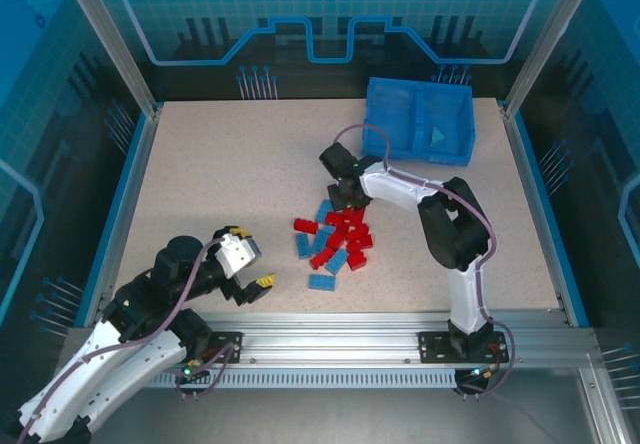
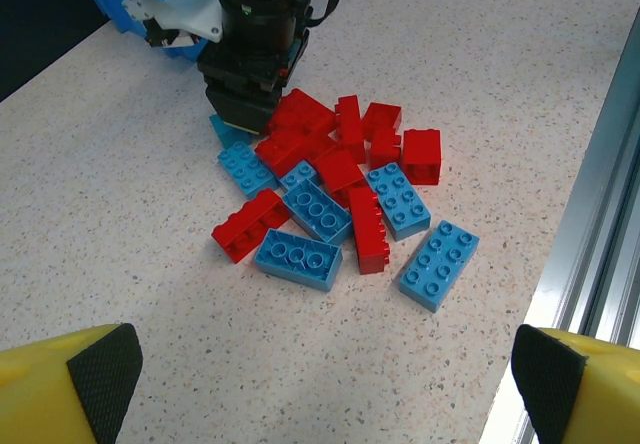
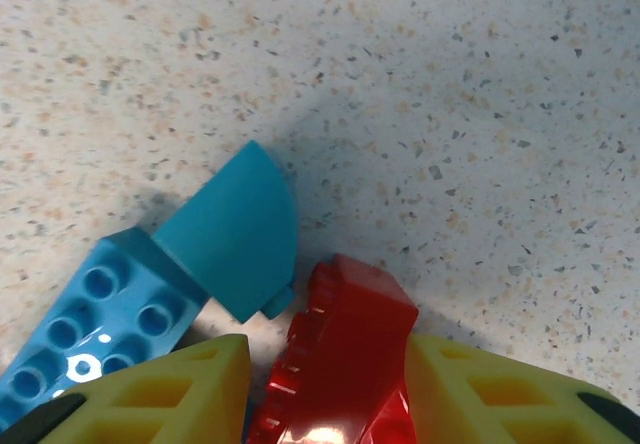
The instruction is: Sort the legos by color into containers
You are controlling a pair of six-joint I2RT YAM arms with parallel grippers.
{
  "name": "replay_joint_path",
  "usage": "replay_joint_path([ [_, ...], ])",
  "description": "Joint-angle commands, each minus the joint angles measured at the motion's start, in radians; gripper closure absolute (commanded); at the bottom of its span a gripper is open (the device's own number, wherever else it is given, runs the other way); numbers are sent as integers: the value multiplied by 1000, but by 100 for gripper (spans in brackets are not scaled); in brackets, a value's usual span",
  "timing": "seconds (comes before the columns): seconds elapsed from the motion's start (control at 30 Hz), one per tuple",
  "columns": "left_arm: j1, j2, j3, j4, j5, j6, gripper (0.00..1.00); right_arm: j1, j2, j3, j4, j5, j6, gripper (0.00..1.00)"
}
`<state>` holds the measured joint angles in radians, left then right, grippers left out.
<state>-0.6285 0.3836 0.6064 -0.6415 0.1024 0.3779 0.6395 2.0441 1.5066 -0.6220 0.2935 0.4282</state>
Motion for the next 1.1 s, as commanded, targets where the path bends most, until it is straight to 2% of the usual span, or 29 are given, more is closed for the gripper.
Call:
replay_joint_path([
  [0.0,-1,-20,-8,21,8,29,1,21,25,12,-47,56,41,52],
  [0.13,-2,-20,-10,22,11,28,1,15,35,-6,-28,38,50,50],
  [0.27,-1,-21,-8,21,11,29,1,2,67,10,-17,-11,49,58],
  [0.47,-2,-25,-9,18,6,28,1,-6,66,38,-27,-11,65,69],
  [0.63,-2,-25,-11,21,5,27,1,-6,-77,-22,13,33,56,79],
  [0.83,-2,-26,-10,21,10,29,1,-20,-314,-102,91,166,-26,80],
  [0.97,-2,-26,-8,22,11,29,1,-83,-397,-108,166,213,-119,80],
  [1.07,-1,-27,-7,22,12,31,1,-169,-369,-44,195,189,-184,80],
])
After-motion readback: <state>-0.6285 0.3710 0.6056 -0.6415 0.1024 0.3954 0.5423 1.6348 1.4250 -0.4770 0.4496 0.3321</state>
